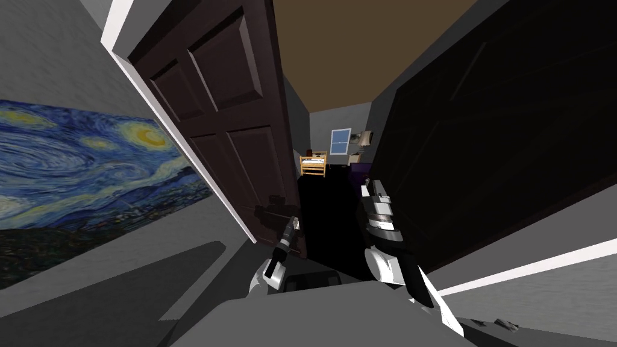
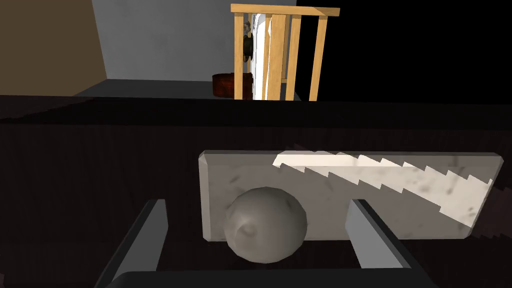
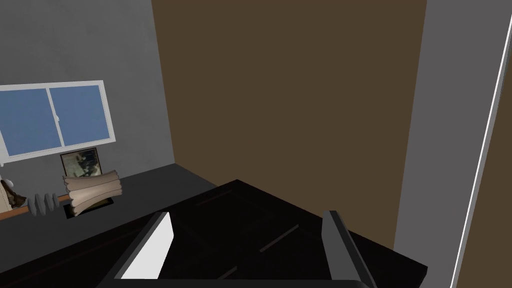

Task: Push the door open

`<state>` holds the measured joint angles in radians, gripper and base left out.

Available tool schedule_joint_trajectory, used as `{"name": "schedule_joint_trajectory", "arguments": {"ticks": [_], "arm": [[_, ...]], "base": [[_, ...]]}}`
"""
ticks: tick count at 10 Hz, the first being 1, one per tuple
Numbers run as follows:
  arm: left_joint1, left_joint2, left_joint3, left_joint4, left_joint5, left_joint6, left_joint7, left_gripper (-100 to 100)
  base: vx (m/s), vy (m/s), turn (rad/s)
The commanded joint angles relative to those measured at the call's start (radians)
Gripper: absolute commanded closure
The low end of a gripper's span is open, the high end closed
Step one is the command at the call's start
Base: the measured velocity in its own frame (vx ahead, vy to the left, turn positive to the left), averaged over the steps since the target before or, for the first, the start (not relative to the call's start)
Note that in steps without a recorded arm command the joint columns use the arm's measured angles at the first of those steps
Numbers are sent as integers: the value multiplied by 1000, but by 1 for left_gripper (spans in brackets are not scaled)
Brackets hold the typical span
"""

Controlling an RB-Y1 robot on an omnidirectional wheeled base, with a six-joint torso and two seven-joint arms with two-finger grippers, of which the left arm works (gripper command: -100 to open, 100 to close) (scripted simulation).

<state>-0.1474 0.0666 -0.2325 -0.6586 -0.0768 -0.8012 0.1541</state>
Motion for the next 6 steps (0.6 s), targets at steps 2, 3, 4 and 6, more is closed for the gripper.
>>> {"name": "schedule_joint_trajectory", "arguments": {"ticks": [2, 3, 4, 6], "arm": [[0, 1, 0, 0, 0, 1, 1, 100], [0, 1, 0, 0, 0, 1, 1, 100], [0, 1, 0, 0, 0, 1, 1, 100], [0, 1, 0, 0, 0, 1, 1, 100]], "base": [[-19, 5, -9], [-16, 7, -4], [-10, 4, 3], [-3, 1, 2]]}}
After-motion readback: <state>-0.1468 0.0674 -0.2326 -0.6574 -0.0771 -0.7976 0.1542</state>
